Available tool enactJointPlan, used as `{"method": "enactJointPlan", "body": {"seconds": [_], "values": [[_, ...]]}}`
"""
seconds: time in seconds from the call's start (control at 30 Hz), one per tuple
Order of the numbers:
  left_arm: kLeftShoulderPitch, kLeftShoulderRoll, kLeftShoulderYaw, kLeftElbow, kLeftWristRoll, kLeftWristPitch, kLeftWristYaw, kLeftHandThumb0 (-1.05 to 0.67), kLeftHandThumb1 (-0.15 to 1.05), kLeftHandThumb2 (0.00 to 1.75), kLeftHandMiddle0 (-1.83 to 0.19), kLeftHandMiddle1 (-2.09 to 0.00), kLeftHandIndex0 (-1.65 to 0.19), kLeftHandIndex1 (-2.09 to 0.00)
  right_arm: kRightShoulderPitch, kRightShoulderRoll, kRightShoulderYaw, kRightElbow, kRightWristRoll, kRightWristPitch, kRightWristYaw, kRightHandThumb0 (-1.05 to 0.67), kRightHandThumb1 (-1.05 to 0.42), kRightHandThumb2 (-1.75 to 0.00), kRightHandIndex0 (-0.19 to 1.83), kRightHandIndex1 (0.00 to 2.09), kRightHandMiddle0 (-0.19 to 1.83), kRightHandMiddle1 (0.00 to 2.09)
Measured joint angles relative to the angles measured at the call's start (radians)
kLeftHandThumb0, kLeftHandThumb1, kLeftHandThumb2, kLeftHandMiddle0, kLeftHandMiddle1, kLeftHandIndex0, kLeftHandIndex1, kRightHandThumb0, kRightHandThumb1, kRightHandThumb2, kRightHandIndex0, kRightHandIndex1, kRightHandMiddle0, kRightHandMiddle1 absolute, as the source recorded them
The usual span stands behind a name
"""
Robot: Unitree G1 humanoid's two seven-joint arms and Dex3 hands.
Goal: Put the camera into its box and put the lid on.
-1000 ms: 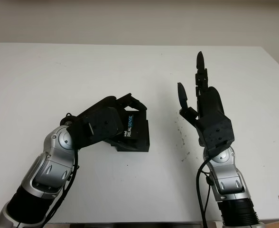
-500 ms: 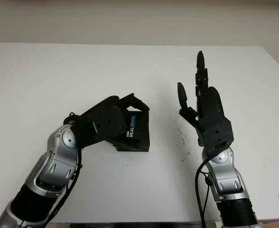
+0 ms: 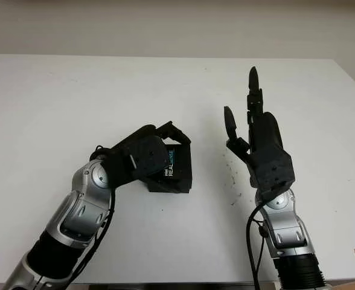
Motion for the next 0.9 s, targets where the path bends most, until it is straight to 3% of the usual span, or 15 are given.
{"method": "enactJointPlan", "body": {"seconds": [0.33, 0.4, 0.43, 0.5, 0.53, 0.57, 0.73, 0.9], "values": [[0.047, -0.012, -0.001, -0.017, 0.018, 0.002, 0.052, -0.14, 1.01, 0.05, -0.22, -1.59, -0.17, -1.53, 0.000, 0.006, 0.000, 0.028, 0.003, -0.014, -0.001, -0.73, -1.05, -0.63, -0.11, 0.06, -0.11, 0.06], [0.055, -0.006, -0.013, -0.025, 0.044, -0.008, 0.057, -0.25, 1.03, 0.06, -0.13, -1.29, -0.04, -1.24, 0.000, 0.006, -0.001, 0.035, 0.006, -0.015, 0.000, -0.74, -1.05, -0.63, -0.11, 0.05, -0.11, 0.06], [0.057, 0.009, -0.027, -0.028, 0.065, -0.018, 0.049, -0.36, 1.04, 0.09, -0.04, -1.05, 0.01, -0.91, 0.000, 0.006, -0.001, 0.036, 0.009, -0.015, 0.001, -0.74, -1.05, -0.63, -0.12, 0.05, -0.11, 0.06], [0.058, 0.058, -0.064, -0.035, 0.116, -0.067, 0.020, -0.48, 1.04, 0.12, -0.05, -0.46, -0.01, -0.44, 0.000, 0.006, -0.001, 0.037, 0.014, -0.015, 0.002, -0.74, -1.05, -0.63, -0.11, 0.05, -0.11, 0.06], [0.059, 0.083, -0.081, -0.037, 0.146, -0.089, 0.007, -0.56, 1.05, 0.19, 0.02, -0.22, 0.03, -0.24, 0.000, 0.006, -0.001, 0.037, 0.017, -0.015, 0.002, -0.74, -1.05, -0.62, -0.11, 0.05, -0.11, 0.06], [0.062, 0.104, -0.098, -0.038, 0.174, -0.105, -0.006, -0.61, 1.05, 0.24, 0.07, -0.12, 0.06, -0.16, 0.000, 0.006, -0.001, 0.037, 0.018, -0.015, 0.002, -0.74, -1.05, -0.62, -0.11, 0.05, -0.11, 0.06], [0.078, 0.145, -0.149, -0.052, 0.287, -0.120, -0.077, -0.81, 1.05, 0.49, 0.19, 0.00, 0.19, -0.01, 0.000, 0.006, -0.001, 0.037, 0.024, -0.015, 0.006, -0.73, -1.05, -0.61, -0.12, 0.05, -0.11, 0.06], [0.080, 0.144, -0.156, -0.062, 0.331, -0.129, -0.124, -0.88, 1.05, 0.59, 0.19, 0.00, 0.19, 0.00, 0.000, 0.006, -0.001, 0.037, 0.024, -0.015, 0.008, -0.74, -1.05, -0.61, -0.11, 0.06, -0.10, 0.06]]}}
